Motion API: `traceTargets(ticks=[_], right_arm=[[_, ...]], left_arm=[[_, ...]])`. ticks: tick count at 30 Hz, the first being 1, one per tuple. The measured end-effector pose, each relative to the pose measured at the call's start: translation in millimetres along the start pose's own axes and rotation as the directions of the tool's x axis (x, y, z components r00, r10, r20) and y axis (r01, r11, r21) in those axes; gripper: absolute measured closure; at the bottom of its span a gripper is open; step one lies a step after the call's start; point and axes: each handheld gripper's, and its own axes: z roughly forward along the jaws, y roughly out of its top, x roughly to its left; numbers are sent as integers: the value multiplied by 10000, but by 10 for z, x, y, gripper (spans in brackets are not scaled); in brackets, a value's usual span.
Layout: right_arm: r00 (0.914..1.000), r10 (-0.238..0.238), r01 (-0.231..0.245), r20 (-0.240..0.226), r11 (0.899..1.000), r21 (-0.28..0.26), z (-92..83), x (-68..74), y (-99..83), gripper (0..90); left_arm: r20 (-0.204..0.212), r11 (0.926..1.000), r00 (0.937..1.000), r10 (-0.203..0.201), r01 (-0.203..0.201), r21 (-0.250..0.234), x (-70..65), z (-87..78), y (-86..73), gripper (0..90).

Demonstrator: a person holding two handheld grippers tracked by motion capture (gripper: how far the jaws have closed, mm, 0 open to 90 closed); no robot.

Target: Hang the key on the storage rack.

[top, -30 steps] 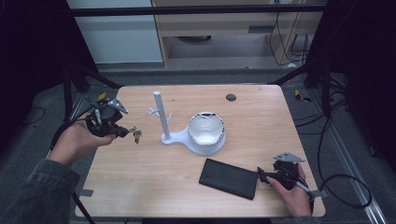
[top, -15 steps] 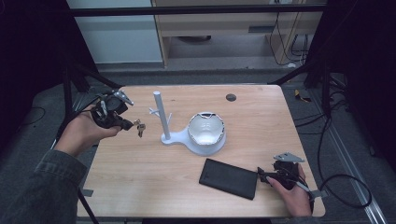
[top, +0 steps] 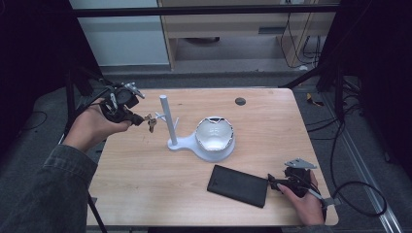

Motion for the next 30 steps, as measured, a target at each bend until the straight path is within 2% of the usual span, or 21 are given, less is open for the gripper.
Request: traceTargets(ticks=[14,30], right_arm=[[10000,1,-1,1,10000,-1,0,0,0,47],[10000,-1,1,2,10000,-1,0,0,0,47]], left_arm=[[-81,9995,9999,135,-133,289,-5,77,112,897],[-126,9996,9999,64,-60,284,7,154,200,897]])
